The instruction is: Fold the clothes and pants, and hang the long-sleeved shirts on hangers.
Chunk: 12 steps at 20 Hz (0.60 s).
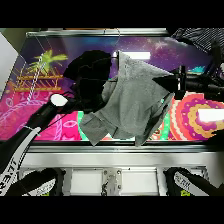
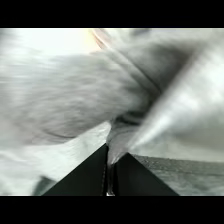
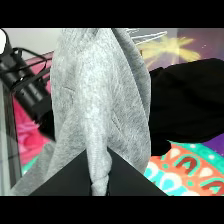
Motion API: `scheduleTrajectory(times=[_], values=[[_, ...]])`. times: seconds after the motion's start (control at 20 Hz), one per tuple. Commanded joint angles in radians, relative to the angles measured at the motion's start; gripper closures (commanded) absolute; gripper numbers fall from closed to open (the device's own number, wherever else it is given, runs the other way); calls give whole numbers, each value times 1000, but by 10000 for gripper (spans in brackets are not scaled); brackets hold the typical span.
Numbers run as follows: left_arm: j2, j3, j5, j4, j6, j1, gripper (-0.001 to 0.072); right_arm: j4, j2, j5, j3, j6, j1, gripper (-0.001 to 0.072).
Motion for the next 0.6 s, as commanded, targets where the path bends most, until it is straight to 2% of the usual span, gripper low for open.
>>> scheduleTrajectory(times=[0.0,0.1,0.25,0.55], values=[[39,1,-145,60,13,166,691,58,20,67,1,62,4,697],[38,1,-180,58,52,212,691,131,24,100,1,62,18,697],[38,2,-187,58,71,254,691,119,32,105,1,102,24,697],[39,26,-245,60,121,359,691,-92,39,103,1,166,24,697]])
